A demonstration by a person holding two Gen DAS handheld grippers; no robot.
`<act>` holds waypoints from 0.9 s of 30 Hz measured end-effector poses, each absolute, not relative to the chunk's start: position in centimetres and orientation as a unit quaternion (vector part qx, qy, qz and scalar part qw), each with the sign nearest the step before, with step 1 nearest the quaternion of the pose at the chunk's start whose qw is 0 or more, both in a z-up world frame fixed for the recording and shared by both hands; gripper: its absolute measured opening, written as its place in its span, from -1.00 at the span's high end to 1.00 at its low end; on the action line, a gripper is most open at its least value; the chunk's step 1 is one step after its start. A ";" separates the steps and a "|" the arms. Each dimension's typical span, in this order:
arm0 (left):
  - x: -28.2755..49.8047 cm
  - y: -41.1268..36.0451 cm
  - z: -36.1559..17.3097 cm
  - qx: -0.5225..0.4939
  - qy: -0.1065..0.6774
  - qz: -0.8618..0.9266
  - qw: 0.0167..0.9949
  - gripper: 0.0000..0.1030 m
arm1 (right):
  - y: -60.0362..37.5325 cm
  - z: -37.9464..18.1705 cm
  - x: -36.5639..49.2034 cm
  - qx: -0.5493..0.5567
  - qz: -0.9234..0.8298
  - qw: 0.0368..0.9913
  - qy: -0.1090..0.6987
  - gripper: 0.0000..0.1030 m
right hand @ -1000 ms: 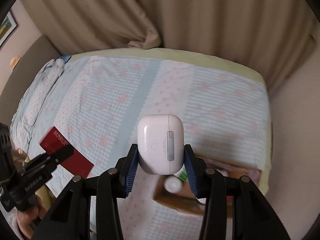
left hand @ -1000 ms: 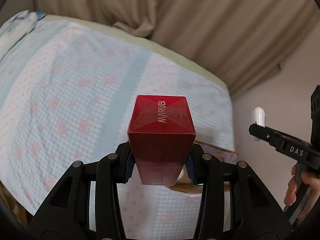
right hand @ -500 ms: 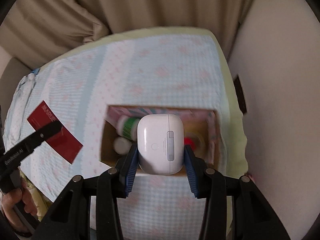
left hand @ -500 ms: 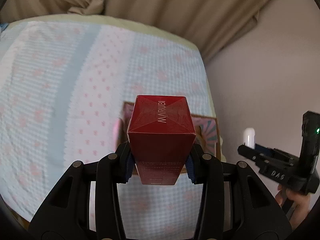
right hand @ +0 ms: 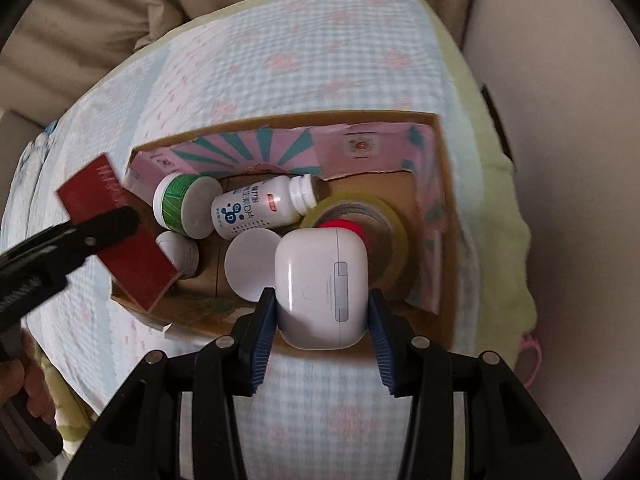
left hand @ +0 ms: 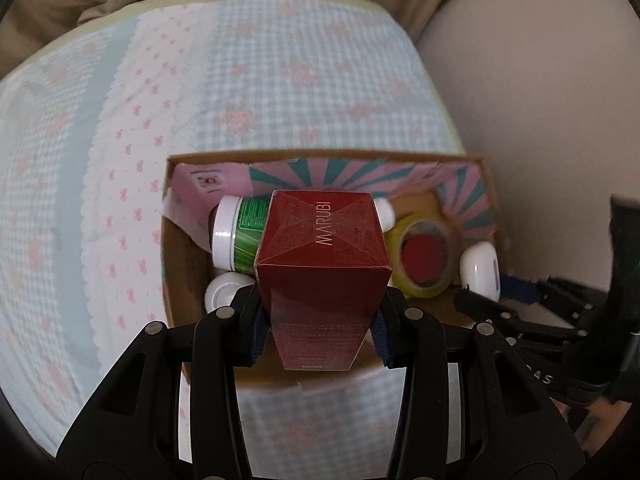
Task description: Organize rigid objects
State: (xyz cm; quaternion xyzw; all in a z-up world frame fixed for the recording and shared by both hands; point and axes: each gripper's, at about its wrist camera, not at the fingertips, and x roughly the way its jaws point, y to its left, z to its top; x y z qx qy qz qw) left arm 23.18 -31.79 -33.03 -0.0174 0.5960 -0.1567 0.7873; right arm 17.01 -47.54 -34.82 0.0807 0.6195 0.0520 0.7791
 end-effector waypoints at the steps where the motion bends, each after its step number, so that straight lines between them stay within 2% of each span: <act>1: 23.1 -31.8 -33.3 -0.011 0.597 -0.156 0.787 0.26 | -47.2 -35.3 17.2 0.078 0.061 0.780 0.618 0.21; 8: 23.1 -32.9 -36.0 0.038 0.600 -0.162 0.783 0.26 | -46.4 -37.7 17.8 0.096 0.083 0.781 0.612 0.20; 10: 23.0 -33.2 -36.3 0.047 0.597 -0.177 0.781 0.19 | -46.2 -38.2 17.7 0.092 0.085 0.782 0.610 0.20; 11: 22.9 -33.3 -36.3 0.049 0.599 -0.185 0.778 0.02 | -46.0 -38.5 17.5 0.082 0.087 0.782 0.611 0.16; 12: 22.8 -33.2 -36.1 0.052 0.599 -0.191 0.776 -0.61 | -45.8 -38.8 17.4 0.077 0.088 0.781 0.614 0.01; 13: 22.7 -33.1 -35.7 0.058 0.596 -0.193 0.778 -1.00 | -45.8 -38.8 17.1 0.067 0.084 0.784 0.611 -0.39; 14: 22.5 -32.8 -35.3 0.060 0.587 -0.196 0.783 -0.99 | -45.8 -38.6 16.7 0.057 0.081 0.790 0.605 -0.65; 15: 22.5 -32.7 -35.0 0.064 0.584 -0.200 0.785 -0.99 | -45.9 -38.4 16.4 0.047 0.077 0.796 0.598 -1.00; 27: 22.6 -31.8 -34.5 0.079 0.583 -0.197 0.784 -0.99 | -47.9 -37.8 15.3 0.059 0.035 0.808 0.585 -1.00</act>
